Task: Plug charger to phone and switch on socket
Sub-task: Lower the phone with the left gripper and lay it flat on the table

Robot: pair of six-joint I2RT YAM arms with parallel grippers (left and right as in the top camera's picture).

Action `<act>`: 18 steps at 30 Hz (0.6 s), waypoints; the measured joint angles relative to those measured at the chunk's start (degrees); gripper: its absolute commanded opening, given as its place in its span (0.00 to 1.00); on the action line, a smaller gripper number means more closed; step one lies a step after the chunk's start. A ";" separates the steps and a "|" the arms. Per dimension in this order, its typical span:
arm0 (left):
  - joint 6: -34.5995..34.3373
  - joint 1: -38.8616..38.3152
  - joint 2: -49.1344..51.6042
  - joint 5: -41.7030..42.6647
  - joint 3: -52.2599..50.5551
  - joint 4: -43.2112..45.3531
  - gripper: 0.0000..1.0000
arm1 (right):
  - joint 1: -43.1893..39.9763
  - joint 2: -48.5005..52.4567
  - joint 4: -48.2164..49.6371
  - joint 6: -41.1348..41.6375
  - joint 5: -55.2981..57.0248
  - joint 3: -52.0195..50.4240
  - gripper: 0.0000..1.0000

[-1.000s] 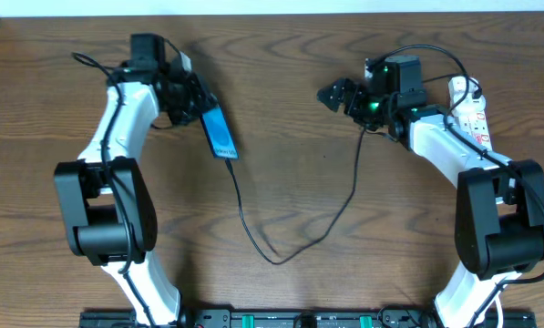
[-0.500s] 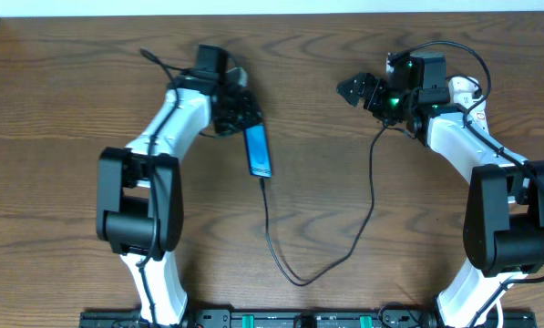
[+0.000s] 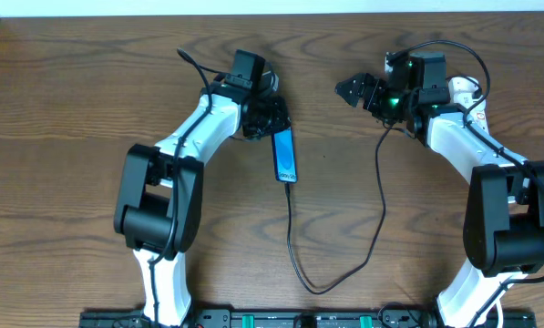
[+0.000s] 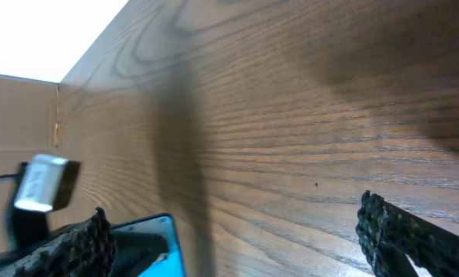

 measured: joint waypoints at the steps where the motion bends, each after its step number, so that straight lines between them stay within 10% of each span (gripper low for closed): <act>1: -0.48 0.00 0.70 0.02 0.00 0.09 0.08 | 0.00 0.02 0.00 0.00 0.00 0.00 0.99; 9: -2.78 0.00 4.04 0.68 0.00 0.39 0.08 | 0.00 0.00 0.00 0.00 0.00 0.00 0.99; 18: -3.19 0.00 4.02 0.66 0.00 0.42 0.30 | 0.00 0.02 0.00 -0.02 -0.02 0.00 0.99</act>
